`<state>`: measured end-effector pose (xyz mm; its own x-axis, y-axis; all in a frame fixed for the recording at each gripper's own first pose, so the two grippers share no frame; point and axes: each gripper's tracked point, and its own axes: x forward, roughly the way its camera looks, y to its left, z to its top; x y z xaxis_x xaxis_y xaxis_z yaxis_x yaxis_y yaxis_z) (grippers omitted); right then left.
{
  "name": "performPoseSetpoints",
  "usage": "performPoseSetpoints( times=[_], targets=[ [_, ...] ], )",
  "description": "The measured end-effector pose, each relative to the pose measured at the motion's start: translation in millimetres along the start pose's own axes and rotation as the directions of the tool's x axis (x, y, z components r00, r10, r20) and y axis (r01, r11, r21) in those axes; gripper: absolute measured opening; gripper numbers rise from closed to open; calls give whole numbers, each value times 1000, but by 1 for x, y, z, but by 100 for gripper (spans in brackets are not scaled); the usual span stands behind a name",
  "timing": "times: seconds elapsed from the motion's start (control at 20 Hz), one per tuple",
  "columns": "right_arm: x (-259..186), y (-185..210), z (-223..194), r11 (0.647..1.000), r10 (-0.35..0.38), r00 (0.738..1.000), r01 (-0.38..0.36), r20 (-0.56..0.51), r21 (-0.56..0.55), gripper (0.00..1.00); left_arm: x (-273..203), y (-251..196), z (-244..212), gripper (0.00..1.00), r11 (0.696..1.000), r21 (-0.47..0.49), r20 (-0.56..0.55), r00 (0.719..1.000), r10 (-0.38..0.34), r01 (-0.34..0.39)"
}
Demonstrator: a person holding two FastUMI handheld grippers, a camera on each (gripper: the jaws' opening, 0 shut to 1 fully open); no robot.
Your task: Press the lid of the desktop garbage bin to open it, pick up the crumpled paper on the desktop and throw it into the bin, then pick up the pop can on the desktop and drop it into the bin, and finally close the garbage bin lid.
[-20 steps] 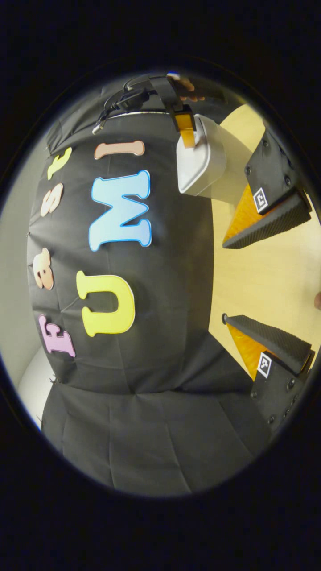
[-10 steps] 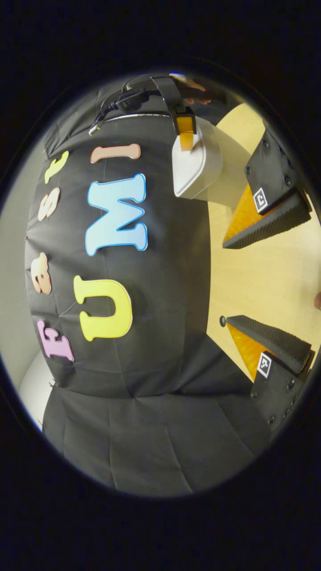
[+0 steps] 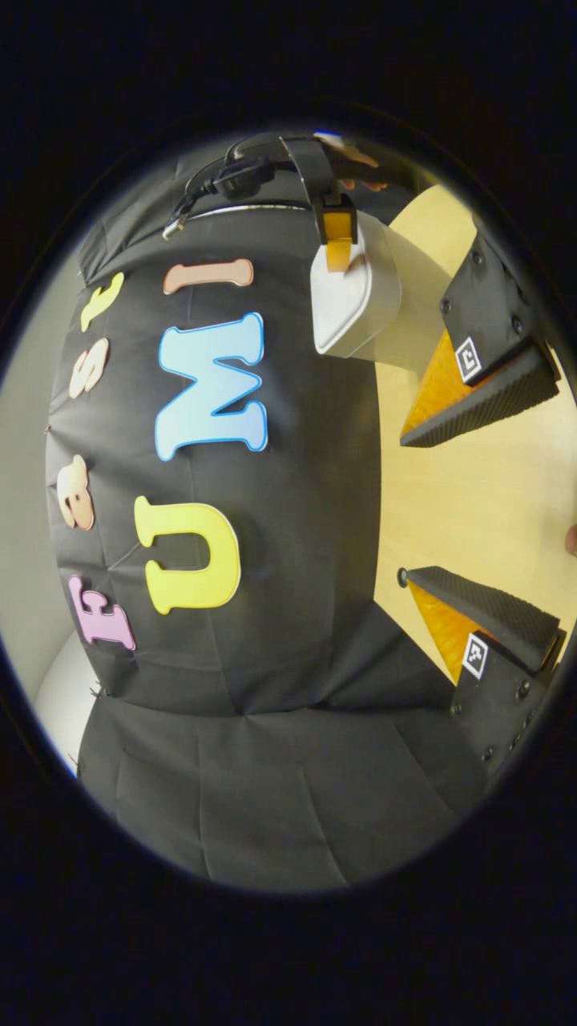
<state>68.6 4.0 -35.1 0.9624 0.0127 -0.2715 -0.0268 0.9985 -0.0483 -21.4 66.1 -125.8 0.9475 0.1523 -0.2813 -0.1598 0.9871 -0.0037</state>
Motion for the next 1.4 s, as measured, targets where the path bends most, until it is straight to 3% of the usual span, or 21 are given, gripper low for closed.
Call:
performPoseSetpoints(
  times=[0.9, 1.05, 1.4],
  targets=[
    [2, 1, 5, 1000, 7, 1000, -7, 12, 0, 87, 8, 5, 0, 100, 1000, -4, 4, 1000, -6, 6],
    [-3, 0, 5, 1000, 10, 1000, -10, 8, 8, 91, 11, 4, 8, 100, 1000, 0, 22, 1000, -14, 14],
    [-52, 11, 40, 1000, -8, 981, 12, 192, -24, 90, 16, -1, 47, 100, 998, 7, 98, 993, -64, 63]
  ],
)
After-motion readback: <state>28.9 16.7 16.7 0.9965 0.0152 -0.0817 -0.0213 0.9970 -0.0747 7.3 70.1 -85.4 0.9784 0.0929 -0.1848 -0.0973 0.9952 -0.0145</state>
